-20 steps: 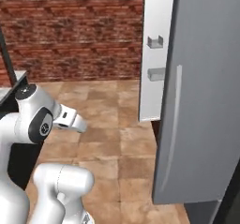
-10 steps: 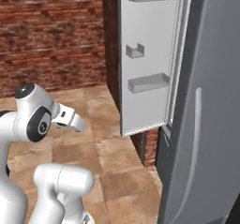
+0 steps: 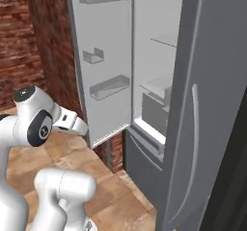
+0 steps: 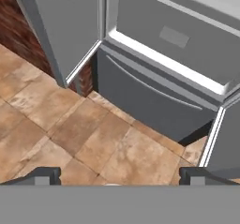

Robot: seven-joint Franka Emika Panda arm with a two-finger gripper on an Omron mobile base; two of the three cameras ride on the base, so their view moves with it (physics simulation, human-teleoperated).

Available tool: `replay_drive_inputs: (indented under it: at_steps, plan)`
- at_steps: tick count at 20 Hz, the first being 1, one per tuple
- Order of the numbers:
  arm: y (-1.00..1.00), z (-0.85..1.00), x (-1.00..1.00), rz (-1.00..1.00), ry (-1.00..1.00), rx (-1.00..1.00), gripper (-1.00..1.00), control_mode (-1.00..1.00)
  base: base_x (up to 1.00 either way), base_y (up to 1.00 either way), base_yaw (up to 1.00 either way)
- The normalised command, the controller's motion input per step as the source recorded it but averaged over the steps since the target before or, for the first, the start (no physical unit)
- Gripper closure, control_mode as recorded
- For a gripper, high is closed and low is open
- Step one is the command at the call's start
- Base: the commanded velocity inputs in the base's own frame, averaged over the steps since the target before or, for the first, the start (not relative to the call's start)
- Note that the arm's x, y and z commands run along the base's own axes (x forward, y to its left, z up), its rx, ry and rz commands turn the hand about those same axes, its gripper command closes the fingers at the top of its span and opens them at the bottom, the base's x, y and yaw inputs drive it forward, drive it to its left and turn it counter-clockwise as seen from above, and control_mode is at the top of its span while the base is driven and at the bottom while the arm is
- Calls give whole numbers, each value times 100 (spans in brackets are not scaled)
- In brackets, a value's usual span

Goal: Take a sugar cube from the saucer and place it inside the coffee. Then, grab milk from the fridge and place it next to the coffee on the counter to sweeten the coffee.

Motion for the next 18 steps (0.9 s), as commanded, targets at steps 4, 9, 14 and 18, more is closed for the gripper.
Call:
replay_drive_inputs:
  at_steps: [4,9,14,18]
  plan:
    - [0,0,0,0,0,0,-100,100,63,22,-57]
    - [0,0,0,0,0,0,-100,100,51,14,-54]
    - [0,0,0,0,0,0,-100,100,40,8,-48]
    - [0,0,0,0,0,0,-100,100,41,23,-41]
